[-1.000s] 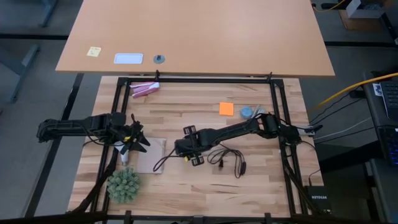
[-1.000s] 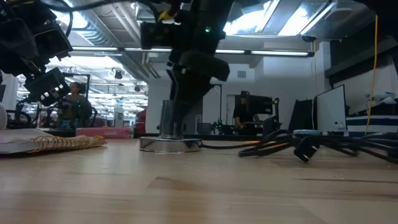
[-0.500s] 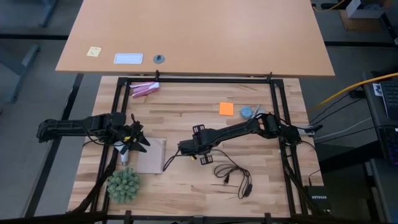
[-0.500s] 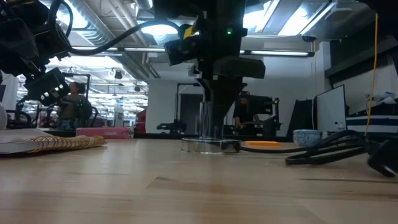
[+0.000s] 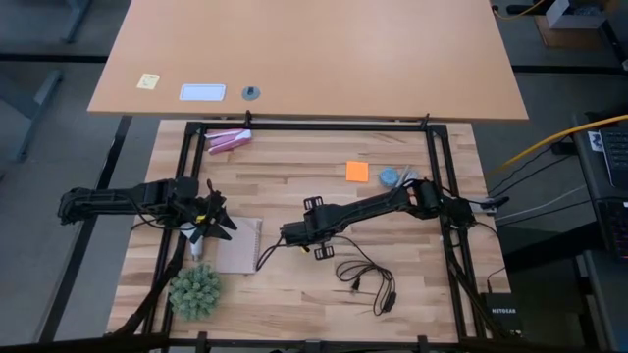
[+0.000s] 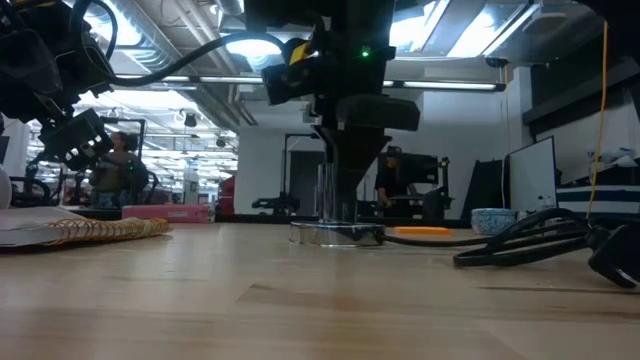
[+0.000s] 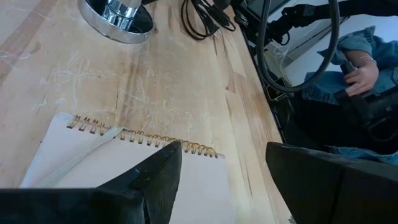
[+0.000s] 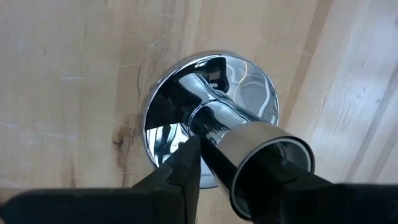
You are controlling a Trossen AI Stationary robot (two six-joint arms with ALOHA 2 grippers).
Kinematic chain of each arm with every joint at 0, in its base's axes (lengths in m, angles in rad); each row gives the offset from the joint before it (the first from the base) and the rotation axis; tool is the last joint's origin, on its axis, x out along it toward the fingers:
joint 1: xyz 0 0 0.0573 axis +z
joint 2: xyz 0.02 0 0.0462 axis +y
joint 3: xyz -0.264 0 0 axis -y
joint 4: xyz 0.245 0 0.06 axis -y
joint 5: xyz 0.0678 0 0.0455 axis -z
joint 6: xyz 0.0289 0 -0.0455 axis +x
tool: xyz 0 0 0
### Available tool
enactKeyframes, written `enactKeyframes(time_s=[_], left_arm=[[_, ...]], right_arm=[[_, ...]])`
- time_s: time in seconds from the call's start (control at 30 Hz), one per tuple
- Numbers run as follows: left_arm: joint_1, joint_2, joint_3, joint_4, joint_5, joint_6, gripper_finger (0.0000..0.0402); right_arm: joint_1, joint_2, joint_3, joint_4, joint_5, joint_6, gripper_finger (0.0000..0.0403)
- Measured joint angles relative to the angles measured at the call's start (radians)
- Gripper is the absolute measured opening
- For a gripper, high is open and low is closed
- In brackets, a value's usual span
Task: Screw lightbulb
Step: Move the potted plant on top of the table
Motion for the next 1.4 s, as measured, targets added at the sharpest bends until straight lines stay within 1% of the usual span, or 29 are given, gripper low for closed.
enactKeyframes(time_s=[0.1, 0.37, 0.5, 0.7, 1.03, 1.13, 1.23, 1.4], left_arm=[[0.000, 0.000, 0.000, 0.000, 0.000, 0.000, 0.0224], [0.000, 0.000, 0.000, 0.000, 0.000, 0.000, 0.0224], [0.000, 0.000, 0.000, 0.000, 0.000, 0.000, 0.0224], [0.000, 0.000, 0.000, 0.000, 0.000, 0.000, 0.0224], [0.000, 0.000, 0.000, 0.000, 0.000, 0.000, 0.0224], [0.000, 0.000, 0.000, 0.000, 0.000, 0.000, 0.0224], [0.000, 0.000, 0.000, 0.000, 0.000, 0.000, 0.0224], [0.000, 0.000, 0.000, 0.000, 0.000, 0.000, 0.0224]], right_arm=[[-0.001, 0.002, 0.000, 0.008, 0.006, 0.000, 0.0129], [0.000, 0.003, 0.000, 0.041, 0.024, 0.000, 0.0217], [0.000, 0.003, 0.000, 0.037, 0.024, 0.019, 0.0241], [-0.002, 0.004, 0.055, -0.043, 0.037, 0.043, 0.0245], [-0.002, 0.003, 0.277, -0.194, 0.040, 0.071, 0.0246], [-0.002, 0.003, 0.353, -0.273, 0.053, 0.070, 0.0246], [-0.002, 0.003, 0.439, -0.357, 0.121, 0.072, 0.0246], [-0.002, -0.097, 0.408, -0.407, 0.298, 0.103, 0.0246]])
